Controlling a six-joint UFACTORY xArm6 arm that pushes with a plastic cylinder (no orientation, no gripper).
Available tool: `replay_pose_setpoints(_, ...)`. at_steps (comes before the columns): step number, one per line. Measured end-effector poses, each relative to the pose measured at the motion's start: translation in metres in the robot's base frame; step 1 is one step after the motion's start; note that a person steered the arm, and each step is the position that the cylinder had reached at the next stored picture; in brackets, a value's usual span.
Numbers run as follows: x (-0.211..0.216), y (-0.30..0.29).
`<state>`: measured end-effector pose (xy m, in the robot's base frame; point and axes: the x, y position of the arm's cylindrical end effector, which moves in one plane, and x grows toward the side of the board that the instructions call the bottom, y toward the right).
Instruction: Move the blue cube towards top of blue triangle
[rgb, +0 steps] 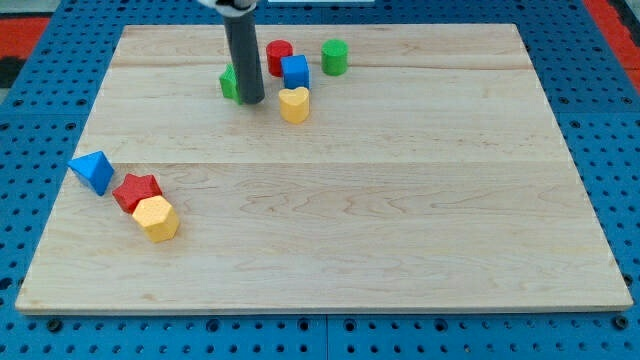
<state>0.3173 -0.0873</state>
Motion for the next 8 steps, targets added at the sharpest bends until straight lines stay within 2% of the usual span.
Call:
replay_pose_setpoints(1, -0.013, 0.000)
replay_pose_setpoints(2, -0.039, 0.033)
replay_pose_setpoints(4, -0.047, 0.124)
replay_pose_setpoints(5, -0.028, 0.143)
replay_pose_setpoints(8, 0.033, 0.129)
